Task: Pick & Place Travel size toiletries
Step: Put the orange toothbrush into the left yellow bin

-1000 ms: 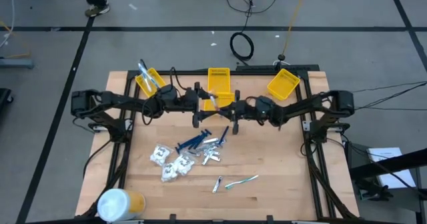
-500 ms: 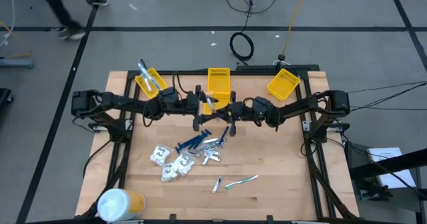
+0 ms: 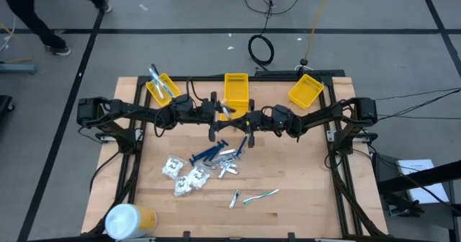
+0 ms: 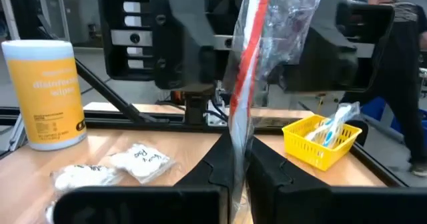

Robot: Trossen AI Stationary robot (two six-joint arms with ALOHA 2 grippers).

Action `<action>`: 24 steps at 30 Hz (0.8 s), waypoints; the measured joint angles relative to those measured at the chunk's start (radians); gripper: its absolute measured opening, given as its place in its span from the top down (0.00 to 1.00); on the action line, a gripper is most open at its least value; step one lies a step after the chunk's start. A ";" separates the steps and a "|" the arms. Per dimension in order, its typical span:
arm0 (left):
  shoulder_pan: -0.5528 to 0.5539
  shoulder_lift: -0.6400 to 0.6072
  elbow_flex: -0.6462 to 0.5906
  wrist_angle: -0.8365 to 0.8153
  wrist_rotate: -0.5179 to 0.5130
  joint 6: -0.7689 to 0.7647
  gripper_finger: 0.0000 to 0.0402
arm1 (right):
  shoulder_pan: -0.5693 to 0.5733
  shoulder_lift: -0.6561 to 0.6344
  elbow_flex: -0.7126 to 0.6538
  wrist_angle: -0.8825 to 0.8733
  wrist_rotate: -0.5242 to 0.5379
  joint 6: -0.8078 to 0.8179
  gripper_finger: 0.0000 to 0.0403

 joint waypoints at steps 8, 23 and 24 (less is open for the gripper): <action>-0.001 0.000 0.000 -0.014 0.012 0.032 0.97 | -0.001 0.000 0.000 -0.007 0.009 -0.002 0.95; 0.057 -0.115 -0.001 -0.137 -0.033 0.032 0.98 | -0.003 -0.145 -0.002 -0.307 0.025 0.034 0.47; 0.065 -0.138 -0.001 -0.167 -0.036 0.033 0.98 | -0.002 -0.168 -0.002 -0.351 0.036 0.032 0.45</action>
